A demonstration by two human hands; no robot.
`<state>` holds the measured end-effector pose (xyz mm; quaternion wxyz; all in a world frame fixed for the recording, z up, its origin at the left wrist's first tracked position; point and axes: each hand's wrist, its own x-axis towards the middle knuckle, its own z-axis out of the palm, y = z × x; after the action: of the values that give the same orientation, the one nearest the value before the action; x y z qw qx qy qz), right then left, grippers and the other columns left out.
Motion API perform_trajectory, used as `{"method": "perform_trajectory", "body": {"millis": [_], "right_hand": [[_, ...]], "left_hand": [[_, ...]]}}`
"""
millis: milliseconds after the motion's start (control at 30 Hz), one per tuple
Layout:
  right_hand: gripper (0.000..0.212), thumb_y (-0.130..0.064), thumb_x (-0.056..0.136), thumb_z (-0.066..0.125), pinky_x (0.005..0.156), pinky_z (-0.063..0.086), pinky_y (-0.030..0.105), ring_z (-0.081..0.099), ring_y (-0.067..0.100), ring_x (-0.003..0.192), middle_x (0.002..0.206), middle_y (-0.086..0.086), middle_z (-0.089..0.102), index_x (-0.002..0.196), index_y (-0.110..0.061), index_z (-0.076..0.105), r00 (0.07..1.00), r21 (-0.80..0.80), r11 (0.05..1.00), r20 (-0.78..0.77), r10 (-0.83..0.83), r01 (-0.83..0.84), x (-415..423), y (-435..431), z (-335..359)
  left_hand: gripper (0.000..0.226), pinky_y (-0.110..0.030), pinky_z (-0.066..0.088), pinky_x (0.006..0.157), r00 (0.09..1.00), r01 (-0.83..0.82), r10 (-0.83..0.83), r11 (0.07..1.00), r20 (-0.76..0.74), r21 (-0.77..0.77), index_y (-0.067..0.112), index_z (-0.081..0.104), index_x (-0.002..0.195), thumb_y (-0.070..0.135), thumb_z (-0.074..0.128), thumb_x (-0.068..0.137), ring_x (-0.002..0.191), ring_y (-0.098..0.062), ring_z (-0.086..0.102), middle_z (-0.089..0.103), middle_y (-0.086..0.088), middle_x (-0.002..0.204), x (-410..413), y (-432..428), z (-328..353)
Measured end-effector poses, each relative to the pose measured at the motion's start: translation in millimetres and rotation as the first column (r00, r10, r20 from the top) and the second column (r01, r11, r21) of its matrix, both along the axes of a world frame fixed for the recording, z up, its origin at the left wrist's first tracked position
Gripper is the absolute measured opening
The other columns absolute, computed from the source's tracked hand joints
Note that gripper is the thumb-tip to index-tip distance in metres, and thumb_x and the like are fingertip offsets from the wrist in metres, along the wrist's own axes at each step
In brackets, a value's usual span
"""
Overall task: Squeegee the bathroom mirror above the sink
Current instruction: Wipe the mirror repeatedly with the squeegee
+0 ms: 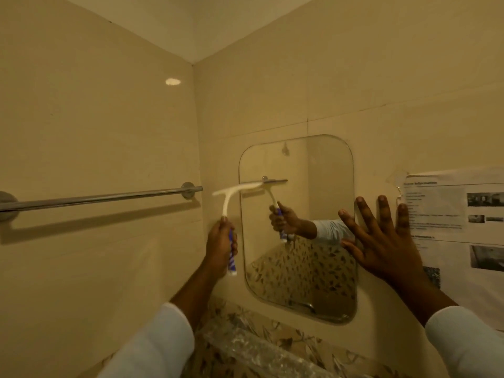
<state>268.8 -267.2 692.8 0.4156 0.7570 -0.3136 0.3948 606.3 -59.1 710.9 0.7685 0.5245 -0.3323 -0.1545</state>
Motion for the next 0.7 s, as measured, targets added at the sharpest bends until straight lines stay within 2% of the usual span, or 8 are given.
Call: {"method": "perform_trajectory", "body": {"millis": [133, 267, 700], "right_hand": [[0.087, -0.078, 0.096, 0.037, 0.122, 0.011, 0.077, 0.004, 0.051, 0.160, 0.176, 0.017, 0.008, 0.167, -0.030, 0.022, 1.000, -0.018, 1.000, 0.013, 0.001, -0.001, 0.7, -0.4, -0.4], [0.088, -0.078, 0.096, 0.036, 0.124, 0.008, 0.075, 0.004, 0.051, 0.160, 0.176, 0.017, 0.008, 0.168, -0.030, 0.020, 1.000, -0.019, 1.000, 0.017, -0.013, 0.013, 1.3, -1.0, -0.6], [0.087, -0.080, 0.096, 0.030, 0.123, 0.008, 0.076, 0.001, 0.051, 0.160, 0.176, 0.017, 0.005, 0.167, -0.032, 0.019, 1.000, 0.005, 1.000, 0.006, -0.012, 0.012, 1.7, -1.4, -0.5]], "left_hand": [[0.041, -0.026, 0.035, 0.044, 0.994, -0.020, 0.025, 0.999, 0.108, -0.043, 0.014, 0.056, 0.088, 0.046, 0.041, 0.109, 0.045, -0.013, 0.039, 0.049, -0.001, 0.060, 2.9, -23.8, 81.8], [0.040, -0.026, 0.033, 0.044, 0.977, -0.023, 0.020, 1.000, 0.212, 0.010, 0.015, 0.054, 0.087, 0.046, 0.041, 0.108, 0.045, -0.013, 0.037, 0.048, 0.000, 0.059, 5.5, -39.2, 110.3], [0.034, -0.028, 0.037, 0.049, 0.976, 0.064, -0.090, 0.989, 0.197, 0.134, 0.013, 0.051, 0.098, 0.041, 0.037, 0.111, 0.048, -0.014, 0.038, 0.048, -0.005, 0.065, 7.9, -39.3, 52.7]]}}
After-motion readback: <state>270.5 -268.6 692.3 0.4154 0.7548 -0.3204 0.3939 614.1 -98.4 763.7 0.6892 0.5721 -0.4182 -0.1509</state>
